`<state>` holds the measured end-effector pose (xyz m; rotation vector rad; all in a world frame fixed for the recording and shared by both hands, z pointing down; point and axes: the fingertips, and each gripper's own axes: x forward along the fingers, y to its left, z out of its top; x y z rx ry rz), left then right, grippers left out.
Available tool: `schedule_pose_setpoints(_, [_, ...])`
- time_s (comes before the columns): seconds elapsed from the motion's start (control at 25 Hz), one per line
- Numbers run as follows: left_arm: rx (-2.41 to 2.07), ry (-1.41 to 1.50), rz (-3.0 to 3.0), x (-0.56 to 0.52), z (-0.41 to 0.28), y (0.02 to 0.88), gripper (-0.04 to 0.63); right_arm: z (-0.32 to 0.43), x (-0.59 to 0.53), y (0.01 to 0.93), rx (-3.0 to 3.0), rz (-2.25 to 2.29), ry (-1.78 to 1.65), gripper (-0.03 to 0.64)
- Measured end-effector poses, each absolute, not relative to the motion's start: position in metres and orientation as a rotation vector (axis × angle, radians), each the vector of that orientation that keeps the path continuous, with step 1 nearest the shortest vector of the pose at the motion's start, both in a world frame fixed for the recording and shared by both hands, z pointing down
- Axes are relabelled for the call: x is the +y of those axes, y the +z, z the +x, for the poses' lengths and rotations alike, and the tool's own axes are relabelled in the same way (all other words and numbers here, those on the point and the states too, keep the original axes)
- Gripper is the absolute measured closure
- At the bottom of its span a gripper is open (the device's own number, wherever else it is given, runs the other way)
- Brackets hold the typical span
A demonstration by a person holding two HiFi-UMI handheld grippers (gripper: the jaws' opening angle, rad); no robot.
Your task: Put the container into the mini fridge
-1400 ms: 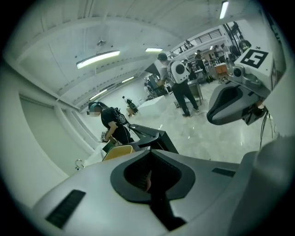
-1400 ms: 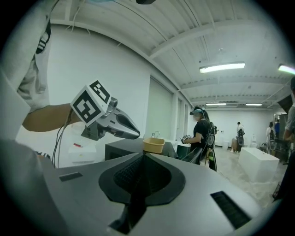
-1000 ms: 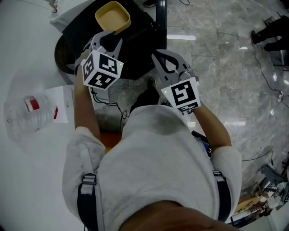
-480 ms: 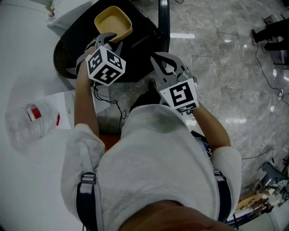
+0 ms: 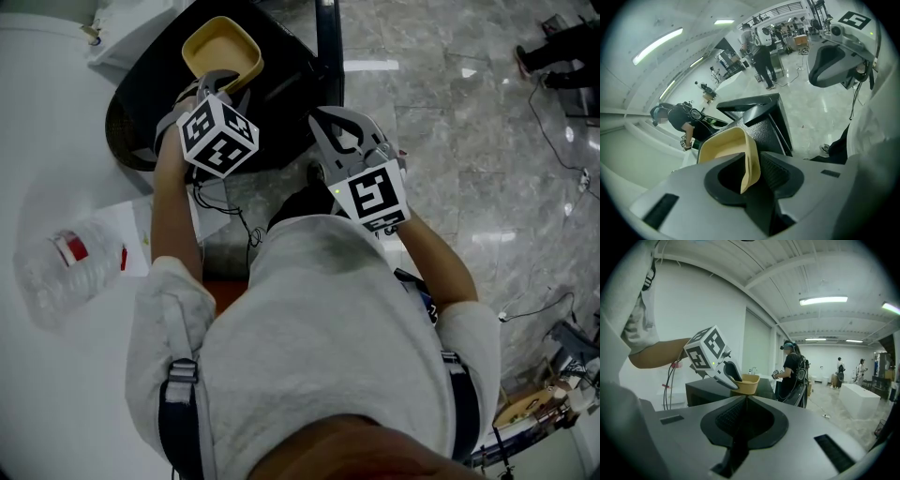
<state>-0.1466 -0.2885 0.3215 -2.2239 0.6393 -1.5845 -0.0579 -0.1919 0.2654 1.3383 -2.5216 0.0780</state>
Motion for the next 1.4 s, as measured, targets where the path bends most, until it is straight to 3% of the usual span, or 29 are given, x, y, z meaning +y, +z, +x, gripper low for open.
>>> schedule_pose_setpoints(0.12, [0.641,-1.586,-2.204,-0.290,-0.145,0.323,0.489,-0.052,-0.189,0.267,-2.508,1.355,0.087,0.577])
schedule_pose_setpoints(0.24, [0.663,-1.566,-2.174,-0.292,-0.143,0.322,0.546,-0.049,-0.186,0.271,-2.497,1.359,0.095,0.577])
schedule_pose_setpoints(1.4, [0.727,-1.464,-2.170,-0.226,-0.109,0.300,0.557,-0.039,-0.135,0.275,-2.508,1.334,0.093,0.577])
